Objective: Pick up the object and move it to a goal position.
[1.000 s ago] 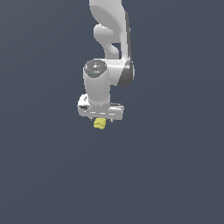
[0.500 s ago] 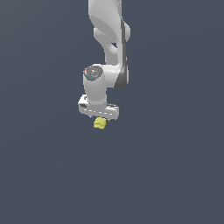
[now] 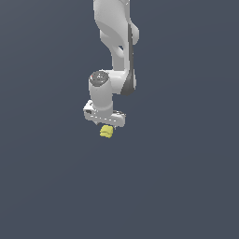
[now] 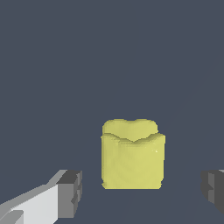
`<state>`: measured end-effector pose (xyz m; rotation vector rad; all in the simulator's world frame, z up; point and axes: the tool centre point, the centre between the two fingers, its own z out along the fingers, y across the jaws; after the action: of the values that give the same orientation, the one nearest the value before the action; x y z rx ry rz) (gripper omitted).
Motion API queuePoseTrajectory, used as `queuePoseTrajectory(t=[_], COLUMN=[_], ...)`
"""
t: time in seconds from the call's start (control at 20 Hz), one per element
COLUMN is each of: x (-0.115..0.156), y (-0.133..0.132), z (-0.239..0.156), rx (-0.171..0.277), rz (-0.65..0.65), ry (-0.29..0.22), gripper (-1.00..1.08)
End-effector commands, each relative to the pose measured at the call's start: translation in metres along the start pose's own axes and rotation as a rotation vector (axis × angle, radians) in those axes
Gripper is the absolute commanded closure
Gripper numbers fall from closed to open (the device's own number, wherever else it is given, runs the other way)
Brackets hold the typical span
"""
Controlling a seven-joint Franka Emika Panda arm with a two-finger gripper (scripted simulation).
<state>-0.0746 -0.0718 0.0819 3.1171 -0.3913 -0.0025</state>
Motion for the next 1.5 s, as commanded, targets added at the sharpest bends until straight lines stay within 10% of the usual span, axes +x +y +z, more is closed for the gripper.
queuePoseTrajectory(t=[0.0,0.8,0.85,1.45], x=[0.000,-0.001,-0.001,-0.001], y=[0.000,0.000,0.000,-0.001], z=[0.001,0.051,0.051,0.049], rx=[0.000,0.000,0.000,0.000], rz=[0.000,0.002,0.002,0.002], ry=[0.000,0.001,0.001,0.001], gripper=[-0.92,-0.92,1.08,1.08])
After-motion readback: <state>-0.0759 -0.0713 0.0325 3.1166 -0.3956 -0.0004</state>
